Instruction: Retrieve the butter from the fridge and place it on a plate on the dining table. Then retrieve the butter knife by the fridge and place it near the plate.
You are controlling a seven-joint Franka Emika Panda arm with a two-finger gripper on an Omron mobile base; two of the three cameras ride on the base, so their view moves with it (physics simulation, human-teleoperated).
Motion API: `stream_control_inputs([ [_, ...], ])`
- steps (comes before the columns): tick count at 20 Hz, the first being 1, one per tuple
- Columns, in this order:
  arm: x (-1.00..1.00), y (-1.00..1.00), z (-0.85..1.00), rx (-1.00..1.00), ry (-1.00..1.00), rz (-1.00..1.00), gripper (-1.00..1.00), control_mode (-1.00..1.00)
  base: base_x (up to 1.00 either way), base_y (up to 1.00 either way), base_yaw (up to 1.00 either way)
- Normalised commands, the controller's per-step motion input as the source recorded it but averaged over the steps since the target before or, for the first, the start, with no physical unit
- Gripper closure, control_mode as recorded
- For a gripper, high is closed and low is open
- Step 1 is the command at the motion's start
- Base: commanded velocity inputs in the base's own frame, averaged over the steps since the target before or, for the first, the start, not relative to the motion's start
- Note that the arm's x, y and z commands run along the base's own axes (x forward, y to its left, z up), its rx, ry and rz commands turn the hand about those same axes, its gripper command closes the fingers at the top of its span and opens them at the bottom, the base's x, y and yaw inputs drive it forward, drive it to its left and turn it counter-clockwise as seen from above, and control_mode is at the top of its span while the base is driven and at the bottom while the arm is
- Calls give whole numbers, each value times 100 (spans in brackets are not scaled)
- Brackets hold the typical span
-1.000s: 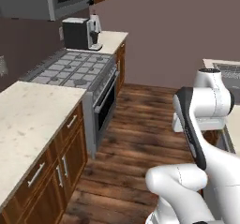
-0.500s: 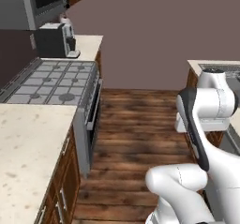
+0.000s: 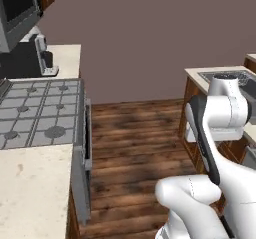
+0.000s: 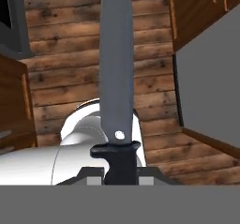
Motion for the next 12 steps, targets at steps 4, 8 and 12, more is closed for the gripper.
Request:
stream_control_inputs([
  [4, 0, 0, 0, 0, 0, 0, 100, 100, 100, 4, -39],
  [8, 0, 0, 0, 0, 0, 0, 100, 100, 100, 14, -29],
  [12, 0, 0, 0, 0, 0, 0, 100, 100, 100, 0, -18],
])
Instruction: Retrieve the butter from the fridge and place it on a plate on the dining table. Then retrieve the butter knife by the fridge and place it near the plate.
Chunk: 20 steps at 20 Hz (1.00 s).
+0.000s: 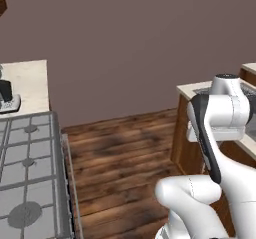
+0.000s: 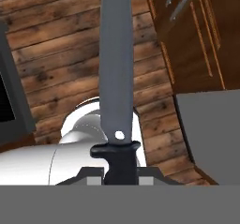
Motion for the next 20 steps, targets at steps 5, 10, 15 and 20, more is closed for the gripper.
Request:
stream_control_inputs([
  [5, 0, 0, 0, 0, 0, 0, 100, 100, 100, 0, -5],
  [10, 0, 0, 0, 0, 0, 0, 100, 100, 100, 0, 0],
  [15, 0, 0, 0, 0, 0, 0, 100, 100, 100, -1, 0],
  [20, 0, 0, 0, 0, 0, 0, 100, 100, 100, -14, 0],
])
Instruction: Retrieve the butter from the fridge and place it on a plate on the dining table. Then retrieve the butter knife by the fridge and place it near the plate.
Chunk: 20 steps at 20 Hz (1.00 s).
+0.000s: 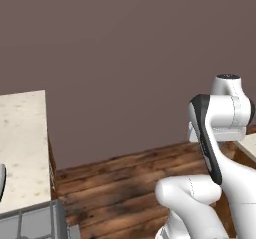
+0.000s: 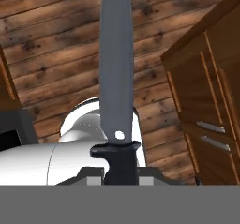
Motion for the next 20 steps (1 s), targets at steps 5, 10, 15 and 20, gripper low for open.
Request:
stream_control_inputs([
  [5, 0, 0, 0, 0, 0, 0, 100, 100, 100, -5, -14],
  [10, 0, 0, 0, 0, 0, 0, 100, 100, 100, 0, -53],
  [15, 0, 0, 0, 0, 0, 0, 100, 100, 100, 2, -59],
  [20, 0, 0, 0, 0, 0, 0, 100, 100, 83, 2, -68],
])
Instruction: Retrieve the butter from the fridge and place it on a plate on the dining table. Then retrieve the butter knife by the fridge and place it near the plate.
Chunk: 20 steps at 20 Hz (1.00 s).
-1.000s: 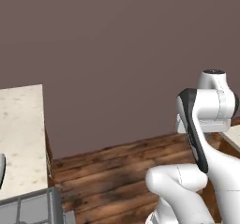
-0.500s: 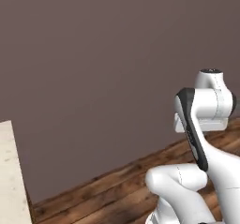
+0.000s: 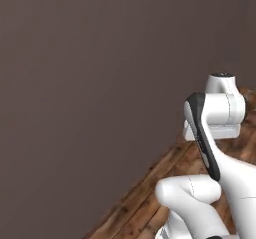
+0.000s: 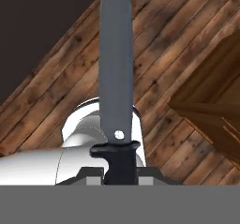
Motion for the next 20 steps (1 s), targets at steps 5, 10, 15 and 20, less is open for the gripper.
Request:
stream_control_inputs([
  [5, 0, 0, 0, 0, 0, 0, 100, 100, 58, 0, -77],
  [10, 0, 0, 0, 0, 0, 0, 100, 100, 59, 18, -76],
  [15, 0, 0, 0, 0, 0, 0, 100, 100, 52, 66, -63],
  [20, 0, 0, 0, 0, 0, 0, 100, 100, 64, 56, -52],
])
